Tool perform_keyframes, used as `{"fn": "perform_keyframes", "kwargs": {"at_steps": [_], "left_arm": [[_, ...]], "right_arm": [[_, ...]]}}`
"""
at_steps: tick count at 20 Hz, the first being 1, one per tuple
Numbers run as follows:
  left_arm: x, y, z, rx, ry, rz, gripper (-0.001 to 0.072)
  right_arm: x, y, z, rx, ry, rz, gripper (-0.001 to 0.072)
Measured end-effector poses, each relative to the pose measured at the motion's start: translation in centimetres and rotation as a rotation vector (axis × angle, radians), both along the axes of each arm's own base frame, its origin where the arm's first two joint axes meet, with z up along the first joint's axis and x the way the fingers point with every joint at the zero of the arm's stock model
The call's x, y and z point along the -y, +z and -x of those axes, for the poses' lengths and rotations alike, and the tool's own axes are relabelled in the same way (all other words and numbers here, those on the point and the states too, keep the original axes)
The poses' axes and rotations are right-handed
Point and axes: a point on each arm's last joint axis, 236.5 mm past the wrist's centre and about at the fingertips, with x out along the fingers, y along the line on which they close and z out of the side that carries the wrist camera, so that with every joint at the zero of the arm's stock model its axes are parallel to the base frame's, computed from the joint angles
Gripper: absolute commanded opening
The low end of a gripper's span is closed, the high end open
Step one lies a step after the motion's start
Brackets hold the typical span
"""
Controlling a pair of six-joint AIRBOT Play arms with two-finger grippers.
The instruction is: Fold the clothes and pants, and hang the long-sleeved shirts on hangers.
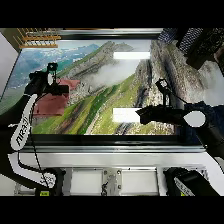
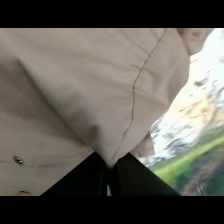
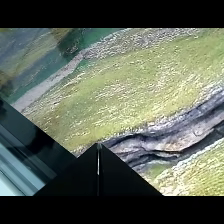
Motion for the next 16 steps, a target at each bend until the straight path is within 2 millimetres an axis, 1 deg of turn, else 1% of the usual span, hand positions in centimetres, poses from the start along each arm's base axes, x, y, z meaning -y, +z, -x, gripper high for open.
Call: {"fn": "perform_keyframes", "kwargs": {"at_steps": [2, 3, 4, 5, 6, 7, 8, 10, 11, 12, 13, 14, 15, 16], "left_arm": [[3.3, 3.3, -1.1, 0.072, -0.106, -0.012, 0.0006], [5.7, 5.1, -1.2, 0.112, -0.184, -0.021, 0.0006], [8.2, 6.7, -1.0, 0.143, -0.265, -0.031, 0.0006], [11.0, 8.2, -0.3, 0.174, -0.356, -0.042, 0.0006], [13.7, 9.2, 0.8, 0.195, -0.442, -0.049, 0.0007], [16.5, 9.8, 2.3, 0.210, -0.531, -0.055, 0.0006], [19.1, 10.1, 4.1, 0.219, -0.615, -0.058, 0.0007], [23.1, 9.7, 7.7, 0.221, -0.755, -0.062, 0.0007], [24.7, 9.0, 9.9, 0.207, -0.820, -0.065, 0.0177], [25.8, 8.2, 11.8, 0.189, -0.869, -0.066, 0.0592], [26.6, 7.4, 13.5, 0.170, -0.901, -0.064, 0.0678], [26.7, 6.9, 14.8, 0.146, -0.902, -0.058, 0.0678], [26.1, 6.5, 15.7, 0.120, -0.875, -0.050, 0.0678], [25.2, 6.4, 16.1, 0.098, -0.811, -0.032, 0.0678]], "right_arm": [[0.0, 0.0, 0.0, 0.000, 0.000, 0.000, 0.0007], [0.0, 0.0, 0.0, 0.000, 0.000, 0.000, 0.0006], [0.0, 0.0, 0.0, 0.000, 0.000, -0.001, 0.0006], [-0.1, 0.1, 0.0, 0.000, 0.000, -0.004, 0.0006], [-0.1, 0.1, 0.0, -0.002, -0.001, -0.010, 0.0006], [-0.2, 0.2, 0.0, -0.004, -0.001, -0.016, 0.0006], [-0.3, 0.2, 0.1, -0.008, 0.001, -0.018, 0.0006], [-0.4, 0.1, 0.6, -0.017, 0.022, -0.015, 0.0005], [-0.3, 0.0, 0.6, -0.010, 0.032, -0.005, 0.0006], [0.0, -0.1, 0.5, 0.001, 0.035, 0.011, 0.0005], [0.4, -0.2, 0.3, 0.010, 0.034, 0.025, 0.0005], [1.0, -0.3, 0.0, 0.017, 0.026, 0.035, 0.0005], [1.5, -0.3, -0.3, 0.021, 0.014, 0.042, 0.0005], [2.1, -0.4, -0.6, 0.025, 0.000, 0.048, 0.0006]]}}
